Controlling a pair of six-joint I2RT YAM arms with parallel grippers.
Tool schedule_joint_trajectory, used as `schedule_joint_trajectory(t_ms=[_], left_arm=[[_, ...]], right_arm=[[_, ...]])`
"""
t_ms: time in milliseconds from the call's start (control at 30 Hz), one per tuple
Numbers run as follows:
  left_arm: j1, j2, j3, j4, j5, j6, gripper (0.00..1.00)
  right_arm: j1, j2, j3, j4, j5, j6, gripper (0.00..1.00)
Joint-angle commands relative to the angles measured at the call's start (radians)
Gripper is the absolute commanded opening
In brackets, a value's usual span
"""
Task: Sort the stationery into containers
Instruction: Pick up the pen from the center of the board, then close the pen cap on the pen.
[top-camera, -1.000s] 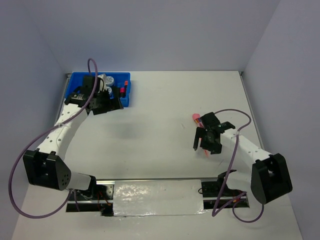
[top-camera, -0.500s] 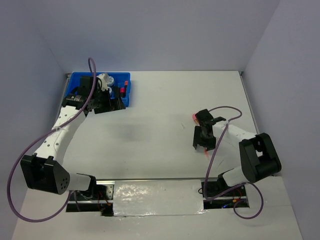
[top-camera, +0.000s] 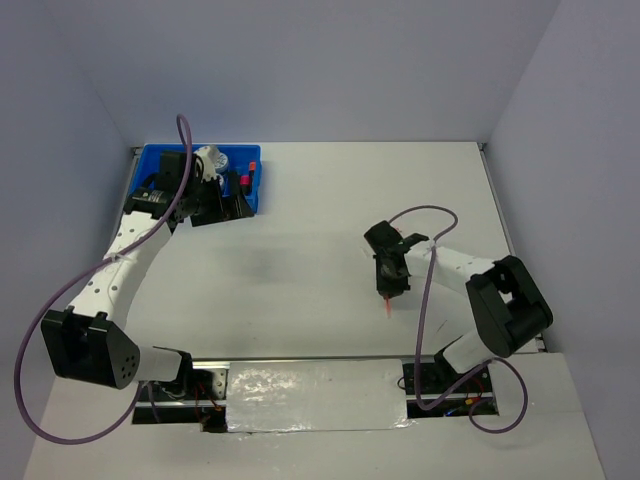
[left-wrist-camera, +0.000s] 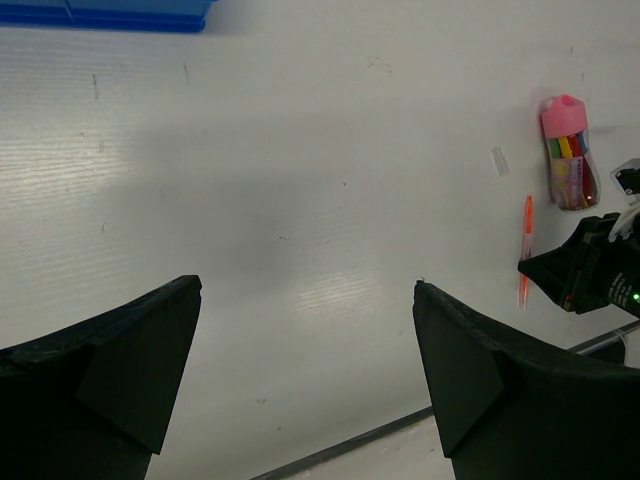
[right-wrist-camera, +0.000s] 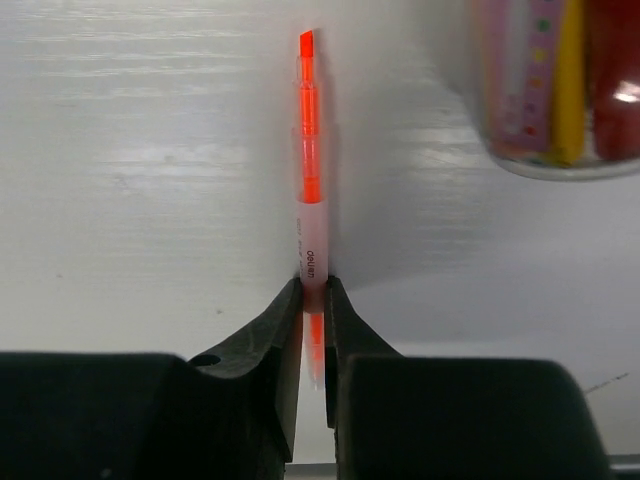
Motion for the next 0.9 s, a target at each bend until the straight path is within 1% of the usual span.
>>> schedule_joint_trajectory(t_ms=[0, 67, 133, 167, 200, 233, 267, 300, 333, 367, 400, 433, 467, 500, 533, 600, 633, 700, 733, 767, 800, 833, 867], left_arm=[[0.002, 0.01, 0.019, 0.029, 0.016, -0.032, 0.99], [0.001, 0.01, 0.0, 0.053, 0.042, -0.06, 0.99], [-0.025, 0.028, -0.011, 0.085, 0.068, -0.103, 0.99], [-0.04, 0.034, -0.026, 0.104, 0.102, -0.121, 0.99], [-0.059, 0.041, -0.034, 0.121, 0.105, -0.146, 0.99], [-0.111, 0.057, -0.037, 0.133, 0.093, -0.205, 0.99], [-0.146, 0.073, -0.034, 0.153, 0.049, -0.236, 0.99], [-0.178, 0.088, -0.026, 0.152, 0.01, -0.277, 0.99], [-0.247, 0.128, -0.011, 0.147, -0.033, -0.373, 0.99], [-0.284, 0.149, -0.002, 0.156, -0.068, -0.418, 0.99], [-0.316, 0.172, 0.008, 0.153, -0.144, -0.512, 0.99], [-0.377, 0.235, 0.028, 0.15, -0.188, -0.555, 0.99], [-0.408, 0.273, 0.073, 0.136, -0.221, -0.589, 0.99], [-0.433, 0.31, 0.106, 0.116, -0.273, -0.664, 0.99], [-0.482, 0.394, 0.177, 0.106, -0.292, -0.692, 0.99], [-0.522, 0.484, 0.26, 0.054, -0.343, -0.767, 0.99], [-0.556, 0.574, 0.355, 0.029, -0.355, -0.788, 0.99], [-0.582, 0.655, 0.445, -0.026, -0.372, -0.848, 0.99], [-0.599, 0.73, 0.522, -0.034, -0.375, -0.862, 0.98], [-0.606, 0.764, 0.561, -0.039, -0.383, -0.874, 0.96], [-0.614, 0.795, 0.6, -0.06, -0.396, -0.906, 0.92], [-0.626, 0.861, 0.679, -0.115, -0.416, -0.922, 0.88], [-0.63, 0.898, 0.718, -0.147, -0.409, -0.94, 0.86]], right_arm=[[0.054, 0.121, -0.027, 0.159, -0.091, 0.055, 0.0], [0.076, 0.129, -0.022, 0.182, -0.127, 0.064, 0.0], [0.079, 0.089, -0.025, 0.205, -0.185, 0.072, 0.0], [0.082, 0.057, -0.027, 0.21, -0.207, 0.095, 0.0], [0.08, -0.035, -0.027, 0.207, -0.248, 0.1, 0.0], [0.082, -0.092, -0.016, 0.192, -0.252, 0.11, 0.0], [0.079, -0.149, -0.005, 0.148, -0.252, 0.116, 0.0], [0.076, -0.261, 0.011, 0.117, -0.241, 0.121, 0.0], [0.073, -0.316, 0.059, 0.079, -0.227, 0.121, 0.0], [0.053, -0.359, 0.085, -0.004, -0.209, 0.12, 0.0], [0.033, -0.422, 0.125, -0.04, -0.175, 0.115, 0.0], [0.004, -0.442, 0.137, -0.079, -0.164, 0.094, 0.0], [-0.062, -0.459, 0.146, -0.154, -0.157, 0.081, 0.0], [-0.09, -0.46, 0.16, -0.188, -0.155, 0.067, 0.0], [-0.108, -0.467, 0.169, -0.218, -0.125, 0.04, 0.0], [-0.133, -0.49, 0.202, -0.279, -0.091, 0.024, 0.0], [-0.136, -0.497, 0.219, -0.299, -0.075, 0.017, 0.0], [-0.145, -0.516, 0.277, -0.36, -0.069, 0.008, 0.0], [-0.145, -0.532, 0.294, -0.388, -0.069, -0.003, 0.0], [-0.151, -0.546, 0.304, -0.391, -0.075, -0.011, 0.0], [-0.151, -0.559, 0.317, -0.391, -0.089, -0.02, 0.0], [-0.151, -0.568, 0.317, -0.391, -0.104, -0.037, 0.0], [-0.151, -0.58, 0.314, -0.394, -0.13, -0.045, 0.0]])
